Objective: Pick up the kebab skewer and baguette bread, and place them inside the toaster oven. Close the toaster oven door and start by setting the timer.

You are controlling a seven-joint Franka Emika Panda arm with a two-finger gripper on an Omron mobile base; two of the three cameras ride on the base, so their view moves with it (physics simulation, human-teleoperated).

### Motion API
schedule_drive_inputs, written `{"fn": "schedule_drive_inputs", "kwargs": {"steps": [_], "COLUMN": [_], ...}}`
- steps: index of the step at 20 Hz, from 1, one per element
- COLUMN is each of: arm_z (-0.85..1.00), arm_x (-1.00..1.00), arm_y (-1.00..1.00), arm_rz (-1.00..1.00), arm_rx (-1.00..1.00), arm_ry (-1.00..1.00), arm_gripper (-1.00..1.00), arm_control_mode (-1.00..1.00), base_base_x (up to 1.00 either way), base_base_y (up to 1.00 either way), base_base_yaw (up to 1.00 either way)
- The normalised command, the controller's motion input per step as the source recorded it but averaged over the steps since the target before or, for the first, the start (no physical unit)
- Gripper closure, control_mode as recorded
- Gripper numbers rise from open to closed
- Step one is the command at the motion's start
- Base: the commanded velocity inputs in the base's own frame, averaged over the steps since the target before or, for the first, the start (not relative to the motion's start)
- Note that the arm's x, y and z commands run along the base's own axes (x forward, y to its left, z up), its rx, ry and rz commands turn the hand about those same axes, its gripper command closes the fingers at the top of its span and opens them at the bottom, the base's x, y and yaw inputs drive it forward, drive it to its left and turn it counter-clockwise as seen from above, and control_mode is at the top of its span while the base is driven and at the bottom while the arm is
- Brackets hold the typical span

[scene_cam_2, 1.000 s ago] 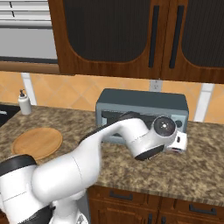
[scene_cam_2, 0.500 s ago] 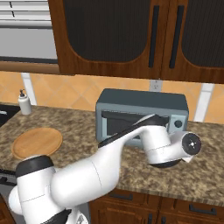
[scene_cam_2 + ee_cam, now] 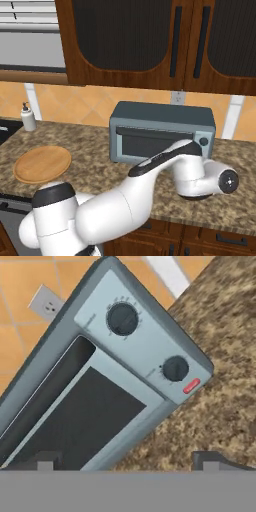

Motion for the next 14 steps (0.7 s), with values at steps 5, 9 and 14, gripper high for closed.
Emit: {"fn": "schedule_drive_inputs", "kwargs": {"steps": [5, 9, 14], "arm_z": [-0.30, -0.23, -0.07], "arm_x": [0.39, 0.13, 0.05], "arm_y": [0.08, 0.00, -0.09], "arm_rz": [-0.27, -0.24, -0.12], "arm_rx": [0.11, 0.18, 0.13], "arm_ry": [-0.13, -0.04, 0.00], "arm_gripper": [-1.00, -1.00, -1.00], "arm_control_mode": [-1.00, -1.00, -1.00], "base_base_x": [0.00, 0.00, 0.00], "base_base_y": [0.00, 0.00, 0.00], "base_base_yaw": [0.00, 0.00, 0.00]}}
